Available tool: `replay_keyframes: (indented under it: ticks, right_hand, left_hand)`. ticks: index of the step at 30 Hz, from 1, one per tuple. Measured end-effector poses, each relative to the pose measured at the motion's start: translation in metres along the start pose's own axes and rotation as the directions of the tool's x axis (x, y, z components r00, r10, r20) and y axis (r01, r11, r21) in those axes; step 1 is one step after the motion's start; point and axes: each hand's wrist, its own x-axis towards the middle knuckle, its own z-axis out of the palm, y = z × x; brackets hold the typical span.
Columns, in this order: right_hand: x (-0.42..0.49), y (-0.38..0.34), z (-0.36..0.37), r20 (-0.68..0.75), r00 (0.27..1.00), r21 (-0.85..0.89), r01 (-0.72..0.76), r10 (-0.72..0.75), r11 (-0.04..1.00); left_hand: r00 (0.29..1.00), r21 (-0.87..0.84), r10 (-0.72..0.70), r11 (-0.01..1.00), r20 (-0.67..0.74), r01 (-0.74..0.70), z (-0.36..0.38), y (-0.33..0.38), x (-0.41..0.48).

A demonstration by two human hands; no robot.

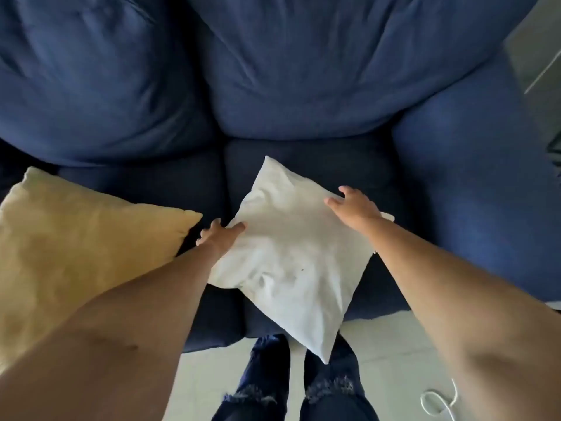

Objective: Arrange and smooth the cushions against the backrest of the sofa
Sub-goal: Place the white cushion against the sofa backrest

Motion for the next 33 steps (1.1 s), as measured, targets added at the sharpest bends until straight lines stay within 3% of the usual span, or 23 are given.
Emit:
replay_keyframes:
  ticks: [3,6,9,10,15,19,22,26,29,33]
  right_hand:
    - [0.031,-0.010,0.009,0.048,0.999,0.041,0.006,-0.008,0.999]
    - [0.054,-0.019,0.021,0.123,0.992,0.036,0.002,-0.006,0.999]
    - [0.070,-0.022,0.029,0.191,0.982,0.059,-0.012,0.001,0.998]
    - [0.073,-0.023,0.029,0.203,0.979,0.083,-0.014,-0.003,0.996]
    - [0.071,-0.023,0.017,0.164,0.985,0.299,-0.004,-0.047,0.954]
    - [0.067,-0.018,-0.016,-0.092,0.995,0.437,0.009,0.035,0.899]
    - [0.060,-0.015,-0.049,-0.323,0.940,0.615,0.124,0.105,0.779]
    - [0.054,-0.014,-0.099,-0.515,0.842,0.668,0.274,0.164,0.692]
    - [0.060,-0.012,-0.129,-0.570,0.800,0.655,0.306,0.186,0.691]
    - [0.076,-0.007,-0.156,-0.547,0.816,0.657,0.281,0.187,0.699]
  left_hand:
    - [0.965,-0.273,-0.260,0.931,-0.033,0.242,0.012,-0.020,0.017]
    - [0.902,-0.542,-0.431,0.751,0.032,0.378,0.029,-0.037,0.027]
    - [0.888,-0.767,-0.406,0.493,0.214,0.410,0.039,-0.040,0.031]
    - [0.900,-0.791,-0.361,0.463,0.244,0.400,0.041,-0.039,0.032]
    - [0.967,-0.829,-0.234,0.519,0.098,0.209,0.034,0.003,0.018]
    - [0.997,-0.848,0.049,0.523,-0.065,-0.081,0.013,0.068,-0.007]
    - [0.962,-0.819,0.203,0.511,-0.181,-0.262,-0.008,0.114,-0.024]
    - [0.893,-0.782,0.329,0.448,-0.306,-0.433,-0.037,0.165,-0.044]
    - [0.857,-0.766,0.339,0.400,-0.387,-0.504,-0.054,0.200,-0.051]
    - [0.822,-0.745,0.328,0.357,-0.465,-0.564,-0.065,0.237,-0.048]
